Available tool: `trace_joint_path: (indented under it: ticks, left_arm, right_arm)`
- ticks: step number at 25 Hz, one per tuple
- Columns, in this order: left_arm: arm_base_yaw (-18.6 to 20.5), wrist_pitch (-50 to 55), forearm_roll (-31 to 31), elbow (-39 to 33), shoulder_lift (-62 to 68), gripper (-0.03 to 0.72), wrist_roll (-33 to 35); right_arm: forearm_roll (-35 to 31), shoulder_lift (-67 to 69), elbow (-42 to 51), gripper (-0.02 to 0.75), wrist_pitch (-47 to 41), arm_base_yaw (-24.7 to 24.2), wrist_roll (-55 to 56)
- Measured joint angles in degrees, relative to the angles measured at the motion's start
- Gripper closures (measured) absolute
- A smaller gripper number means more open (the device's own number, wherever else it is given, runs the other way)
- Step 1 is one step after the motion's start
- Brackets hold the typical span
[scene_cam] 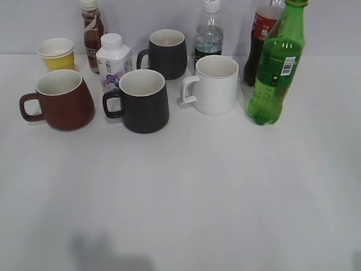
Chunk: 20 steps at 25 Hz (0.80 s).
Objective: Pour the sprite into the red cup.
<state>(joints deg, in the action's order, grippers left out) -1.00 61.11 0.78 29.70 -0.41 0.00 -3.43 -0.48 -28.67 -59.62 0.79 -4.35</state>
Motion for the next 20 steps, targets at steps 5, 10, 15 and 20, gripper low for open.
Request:
trace_joint_path:
  ticks: [5,10,15,20]
  left_arm:
    - [0.0,0.0,0.0,0.0,0.0,0.449,0.0]
    - [0.0,0.0,0.0,0.0,0.0,0.449,0.0]
    - [0.0,0.0,0.0,0.0,0.0,0.449,0.0]
    - [0.0,0.0,0.0,0.0,0.0,0.449,0.0]
  right_arm:
    - [0.0,0.0,0.0,0.219,-0.1,0.0,0.0]
    - [0.0,0.0,0.0,0.219,-0.1,0.0,0.0]
    - [0.0,0.0,0.0,0.219,-0.1,0.0,0.0]
    - [0.0,0.0,0.0,0.219,-0.1,0.0,0.0]
